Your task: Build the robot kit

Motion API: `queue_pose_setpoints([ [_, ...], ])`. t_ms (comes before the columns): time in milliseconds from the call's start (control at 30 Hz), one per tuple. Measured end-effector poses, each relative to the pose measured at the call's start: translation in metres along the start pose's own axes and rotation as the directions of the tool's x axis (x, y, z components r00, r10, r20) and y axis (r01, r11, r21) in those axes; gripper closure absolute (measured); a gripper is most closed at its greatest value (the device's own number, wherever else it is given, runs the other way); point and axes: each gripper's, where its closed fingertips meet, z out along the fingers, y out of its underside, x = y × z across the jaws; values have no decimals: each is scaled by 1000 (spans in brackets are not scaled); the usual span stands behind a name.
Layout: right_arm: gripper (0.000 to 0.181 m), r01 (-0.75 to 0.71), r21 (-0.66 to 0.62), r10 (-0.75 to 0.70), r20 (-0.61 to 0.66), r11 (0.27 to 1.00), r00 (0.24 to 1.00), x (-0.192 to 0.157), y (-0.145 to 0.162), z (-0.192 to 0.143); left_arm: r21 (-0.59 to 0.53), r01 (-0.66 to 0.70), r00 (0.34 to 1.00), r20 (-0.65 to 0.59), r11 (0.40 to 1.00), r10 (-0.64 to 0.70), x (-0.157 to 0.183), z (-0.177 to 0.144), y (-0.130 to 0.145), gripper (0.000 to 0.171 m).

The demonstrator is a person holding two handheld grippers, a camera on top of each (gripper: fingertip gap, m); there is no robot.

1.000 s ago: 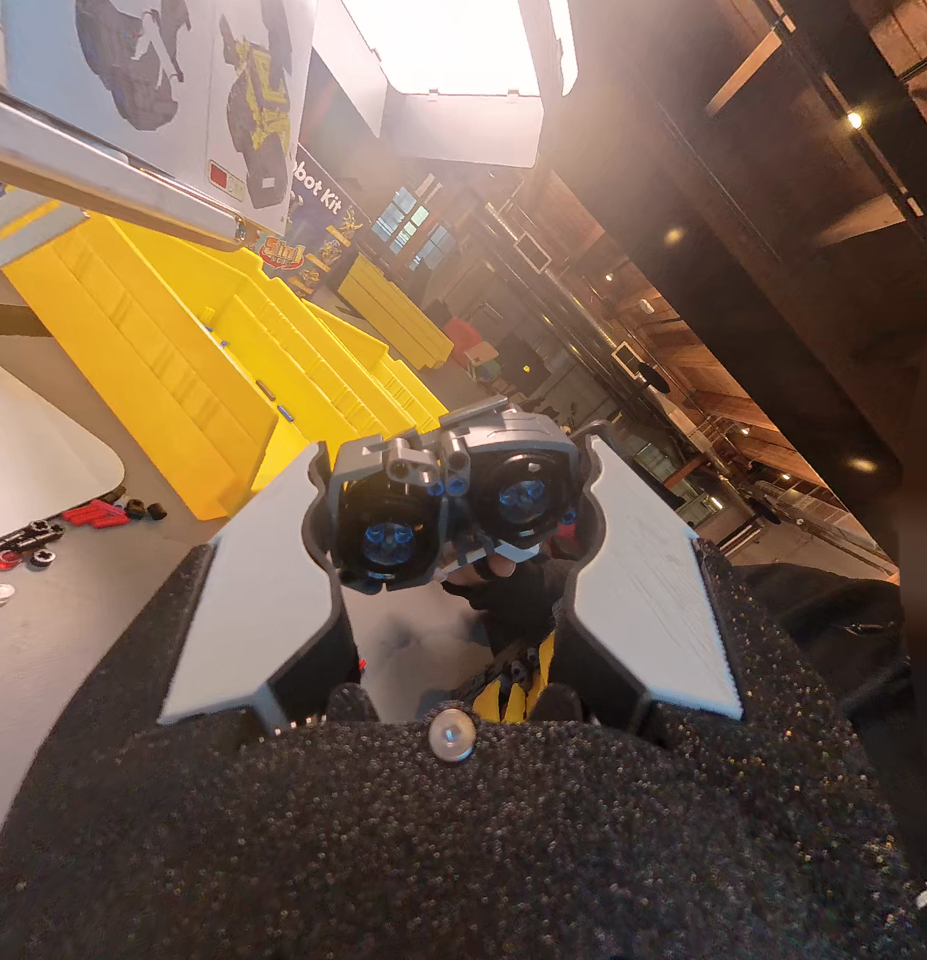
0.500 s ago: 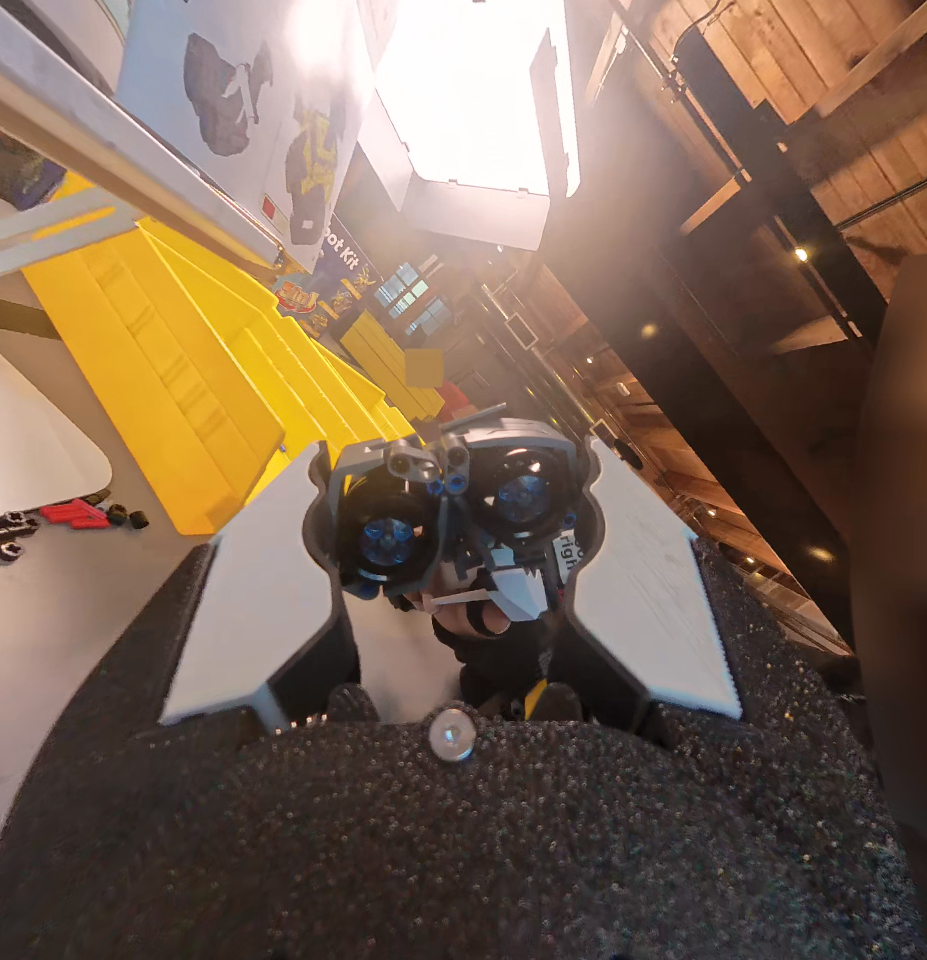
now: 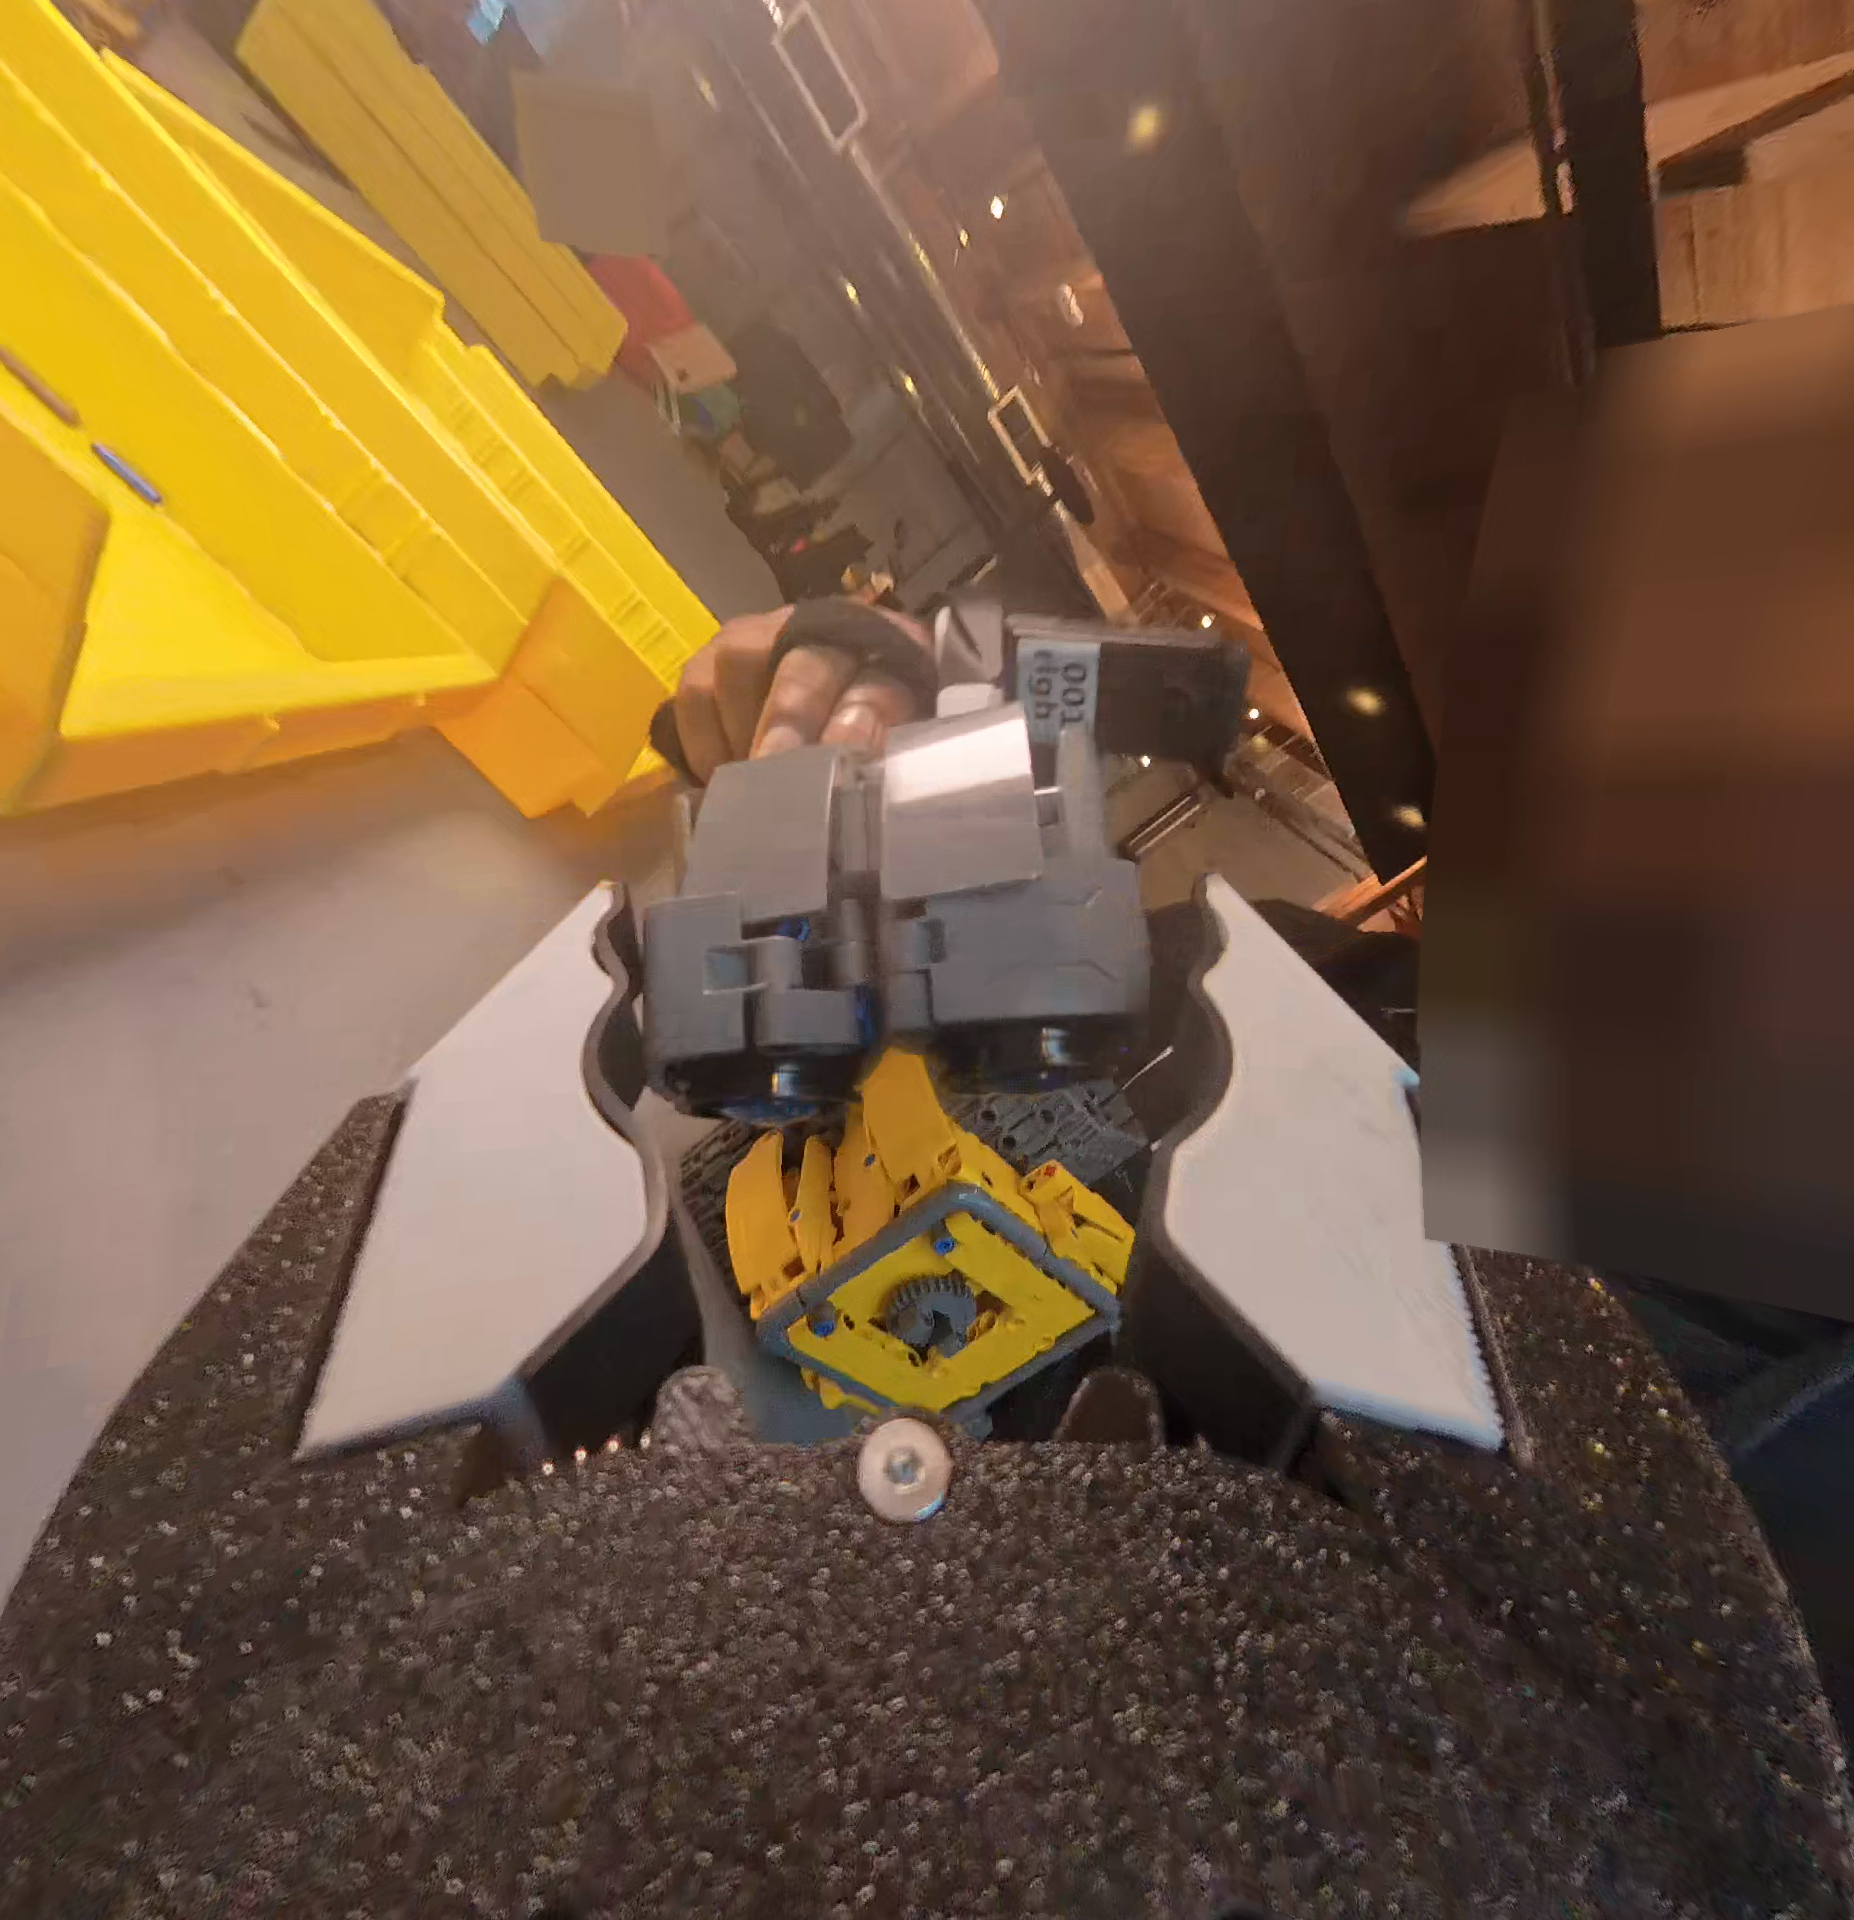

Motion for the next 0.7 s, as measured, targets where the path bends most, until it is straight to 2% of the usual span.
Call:
queue_pose_setpoints([
  [133, 166, 27, -17, -27, 18, 999, 999, -3, -7, 3, -41, -17, 999, 36, 999, 19, 2, -1, 9, 70],
  [200, 165, 20, -21, -20, 9, 1000, 1000, -2, -6, 5, -25, -52, 996, 68, 998, 53, 3, -5, 9, 73],
  [433, 158, -28, -61, 21, -117, 998, 993, 14, 5, 12, 175, -39, 993, 115, 984, 19, -8, -20, 0, 76],
  [600, 156, -63, -80, 41, -248, 995, 968, 28, 17, 16, 326, -15, 993, 118, 945, -25, -20, -30, -10, 77],
  [700, 145, -100, -84, 71, -300, 991, 951, 34, 23, 18, 401, -7, 992, 118, 916, -44, -25, -34, -19, 77],
])
